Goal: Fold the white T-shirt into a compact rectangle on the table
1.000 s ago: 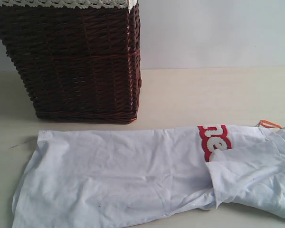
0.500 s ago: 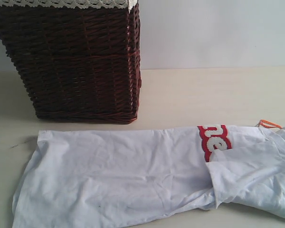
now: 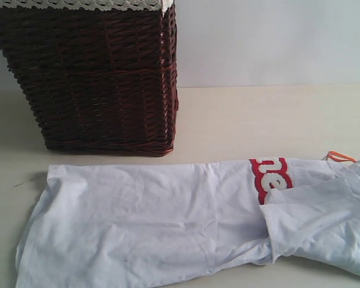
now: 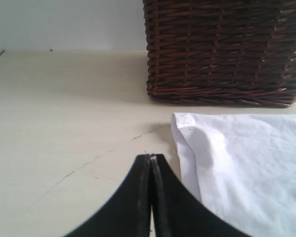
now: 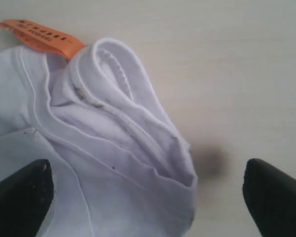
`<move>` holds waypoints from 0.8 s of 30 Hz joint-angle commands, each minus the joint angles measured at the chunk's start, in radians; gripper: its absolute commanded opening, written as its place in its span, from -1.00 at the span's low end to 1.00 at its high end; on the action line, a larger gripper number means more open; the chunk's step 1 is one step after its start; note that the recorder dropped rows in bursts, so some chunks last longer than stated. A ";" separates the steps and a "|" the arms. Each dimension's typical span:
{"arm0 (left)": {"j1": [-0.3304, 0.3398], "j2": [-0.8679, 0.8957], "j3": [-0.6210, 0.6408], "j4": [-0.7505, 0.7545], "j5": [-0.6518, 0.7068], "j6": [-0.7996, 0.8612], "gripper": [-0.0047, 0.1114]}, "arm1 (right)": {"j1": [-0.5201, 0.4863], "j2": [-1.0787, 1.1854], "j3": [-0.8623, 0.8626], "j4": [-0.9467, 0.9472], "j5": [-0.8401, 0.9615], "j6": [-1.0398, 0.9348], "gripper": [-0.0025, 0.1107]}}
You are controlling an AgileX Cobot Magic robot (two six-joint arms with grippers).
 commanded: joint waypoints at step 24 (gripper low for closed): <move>0.003 -0.005 0.001 0.001 -0.012 -0.001 -0.92 | -0.001 0.117 -0.026 0.052 0.053 -0.027 0.90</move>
